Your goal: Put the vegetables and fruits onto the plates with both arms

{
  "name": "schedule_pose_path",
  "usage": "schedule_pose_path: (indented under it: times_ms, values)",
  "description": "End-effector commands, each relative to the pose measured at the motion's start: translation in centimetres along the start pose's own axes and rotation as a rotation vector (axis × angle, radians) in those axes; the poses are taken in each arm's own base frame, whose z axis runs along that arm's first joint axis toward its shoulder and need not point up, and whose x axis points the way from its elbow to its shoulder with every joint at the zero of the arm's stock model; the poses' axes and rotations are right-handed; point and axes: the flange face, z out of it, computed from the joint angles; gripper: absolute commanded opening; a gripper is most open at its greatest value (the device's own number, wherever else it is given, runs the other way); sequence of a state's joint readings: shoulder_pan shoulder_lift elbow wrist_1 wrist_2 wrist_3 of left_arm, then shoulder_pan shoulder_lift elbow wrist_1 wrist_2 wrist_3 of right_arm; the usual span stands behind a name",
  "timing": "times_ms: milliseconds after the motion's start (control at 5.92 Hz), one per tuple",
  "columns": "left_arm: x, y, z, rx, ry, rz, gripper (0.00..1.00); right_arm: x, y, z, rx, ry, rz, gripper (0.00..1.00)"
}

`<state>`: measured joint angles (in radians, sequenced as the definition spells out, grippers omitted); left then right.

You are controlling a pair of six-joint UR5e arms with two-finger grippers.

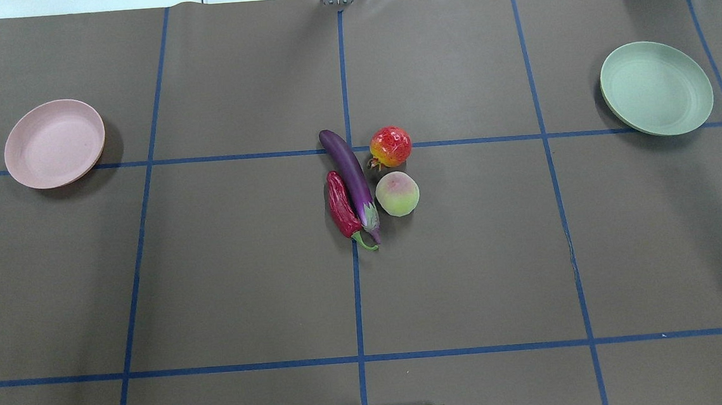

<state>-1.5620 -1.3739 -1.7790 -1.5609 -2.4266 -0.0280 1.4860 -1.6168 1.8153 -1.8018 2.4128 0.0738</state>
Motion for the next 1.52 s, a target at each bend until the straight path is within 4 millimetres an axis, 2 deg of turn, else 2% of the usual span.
schedule_pose_path:
  times_ms: [0, 338, 506, 675, 844, 1013, 1182, 1351]
  values:
    - [1.8, -1.3, -3.0, 0.062, 0.003, 0.022, 1.0, 1.3, 1.0, 1.0, -0.021, -0.003, 0.023, 1.0]
    - [2.1, -0.7, -3.2, 0.069, 0.006, 0.034, 1.0, 1.1, 1.2, 1.0, -0.022, -0.008, 0.028, 1.0]
    - [2.6, -0.7, -3.2, 0.07, 0.035, 0.038, 1.0, -0.1, 1.1, 1.2, -0.028, -0.038, 0.017, 1.0]
    - [3.5, -1.3, -3.7, 0.092, 0.048, 0.073, 1.0, -1.6, 0.5, 1.6, -0.026, -0.057, -0.024, 1.0]
    - [5.4, -2.2, -4.1, 0.126, 0.092, 0.088, 1.0, -2.4, 0.3, 2.0, -0.014, -0.075, -0.065, 1.0]
    - [9.0, -3.4, -2.6, 0.071, 0.148, 0.04, 1.0, -3.7, 0.4, 2.6, -0.031, -0.117, -0.087, 1.0]
    - [14.5, -4.7, -1.5, 0.028, 0.164, 0.023, 1.0, -5.3, 0.0, 3.4, -0.029, -0.119, -0.146, 1.0]
    - [21.2, -6.7, -2.2, 0.017, 0.192, -0.056, 1.0, -6.4, -0.7, 2.7, -0.005, -0.129, -0.171, 1.0]
